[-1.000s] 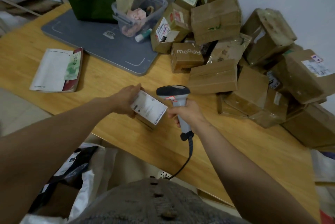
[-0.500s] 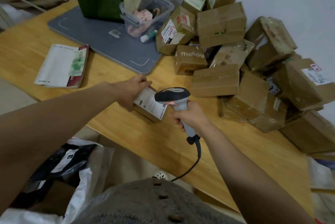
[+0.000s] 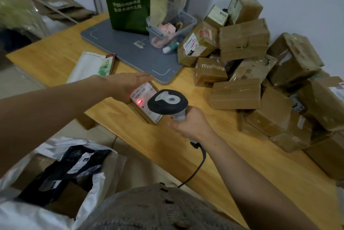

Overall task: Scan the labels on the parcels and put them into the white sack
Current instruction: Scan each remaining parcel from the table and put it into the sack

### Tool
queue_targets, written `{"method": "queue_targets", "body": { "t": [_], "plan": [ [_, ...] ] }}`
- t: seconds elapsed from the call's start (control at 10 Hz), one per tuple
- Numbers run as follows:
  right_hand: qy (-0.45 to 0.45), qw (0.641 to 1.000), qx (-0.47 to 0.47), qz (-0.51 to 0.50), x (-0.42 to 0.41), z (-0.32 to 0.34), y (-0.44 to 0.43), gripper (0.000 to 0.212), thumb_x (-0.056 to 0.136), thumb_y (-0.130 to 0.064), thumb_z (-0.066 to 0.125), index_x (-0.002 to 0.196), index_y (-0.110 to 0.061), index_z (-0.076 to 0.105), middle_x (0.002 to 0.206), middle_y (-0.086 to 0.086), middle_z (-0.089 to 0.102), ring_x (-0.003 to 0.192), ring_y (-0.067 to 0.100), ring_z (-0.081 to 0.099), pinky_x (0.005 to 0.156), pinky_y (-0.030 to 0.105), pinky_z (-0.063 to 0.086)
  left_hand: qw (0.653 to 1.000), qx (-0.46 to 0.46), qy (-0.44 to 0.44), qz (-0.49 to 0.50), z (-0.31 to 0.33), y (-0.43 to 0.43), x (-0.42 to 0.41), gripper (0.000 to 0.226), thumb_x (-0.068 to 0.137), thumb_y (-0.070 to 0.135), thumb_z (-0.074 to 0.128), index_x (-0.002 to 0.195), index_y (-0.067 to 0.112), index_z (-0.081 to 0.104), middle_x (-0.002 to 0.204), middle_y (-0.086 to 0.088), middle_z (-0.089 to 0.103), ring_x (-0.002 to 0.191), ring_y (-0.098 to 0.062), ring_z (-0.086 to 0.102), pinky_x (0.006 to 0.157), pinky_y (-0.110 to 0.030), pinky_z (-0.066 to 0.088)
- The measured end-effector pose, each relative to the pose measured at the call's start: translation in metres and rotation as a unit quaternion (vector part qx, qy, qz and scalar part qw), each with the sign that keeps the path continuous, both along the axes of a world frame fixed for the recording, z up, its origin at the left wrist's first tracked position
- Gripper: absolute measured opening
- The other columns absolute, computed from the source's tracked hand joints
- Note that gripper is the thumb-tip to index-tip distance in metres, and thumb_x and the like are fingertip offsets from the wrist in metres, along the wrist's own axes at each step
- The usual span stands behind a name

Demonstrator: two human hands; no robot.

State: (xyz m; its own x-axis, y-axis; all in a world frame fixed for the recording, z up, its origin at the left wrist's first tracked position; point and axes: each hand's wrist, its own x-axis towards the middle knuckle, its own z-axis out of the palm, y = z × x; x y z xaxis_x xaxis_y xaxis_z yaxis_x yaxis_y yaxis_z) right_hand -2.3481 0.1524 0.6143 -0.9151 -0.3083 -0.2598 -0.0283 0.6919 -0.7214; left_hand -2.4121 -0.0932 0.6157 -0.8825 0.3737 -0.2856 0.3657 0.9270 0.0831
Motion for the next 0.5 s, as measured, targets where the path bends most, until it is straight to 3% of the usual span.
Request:
{"method": "queue_targets", "body": {
  "t": [0.3, 0.5],
  "plan": [
    [0.072, 0.995, 0.018, 0.062, 0.002, 0.002, -0.015, 0.026, 0.079, -0.019, 0.071, 0.069, -0.030, 0.050, 0.057, -0.014, 0.054, 0.050, -0.007, 0.054, 0.045, 0.006, 0.037, 1.000, -0.014, 0.005, 0.027, 0.003, -0.017, 0.012, 0.103, 0.075, 0.020, 0.080, 0.154, 0.016, 0.013, 0.159, -0.008, 0.020, 0.143, -0.024, 0.025, 0.114, -0.038, 0.029],
    [0.080, 0.994, 0.017, 0.076, 0.002, 0.004, -0.021, 0.013, 0.080, -0.019, 0.072, 0.084, -0.018, 0.059, 0.067, -0.014, 0.056, 0.062, 0.001, 0.056, 0.052, 0.008, 0.038, 0.999, 0.002, 0.007, 0.038, 0.004, -0.025, 0.017, 0.103, 0.074, 0.018, 0.080, 0.154, 0.019, 0.015, 0.158, -0.005, 0.020, 0.142, -0.023, 0.027, 0.113, -0.038, 0.032]
  ]
}}
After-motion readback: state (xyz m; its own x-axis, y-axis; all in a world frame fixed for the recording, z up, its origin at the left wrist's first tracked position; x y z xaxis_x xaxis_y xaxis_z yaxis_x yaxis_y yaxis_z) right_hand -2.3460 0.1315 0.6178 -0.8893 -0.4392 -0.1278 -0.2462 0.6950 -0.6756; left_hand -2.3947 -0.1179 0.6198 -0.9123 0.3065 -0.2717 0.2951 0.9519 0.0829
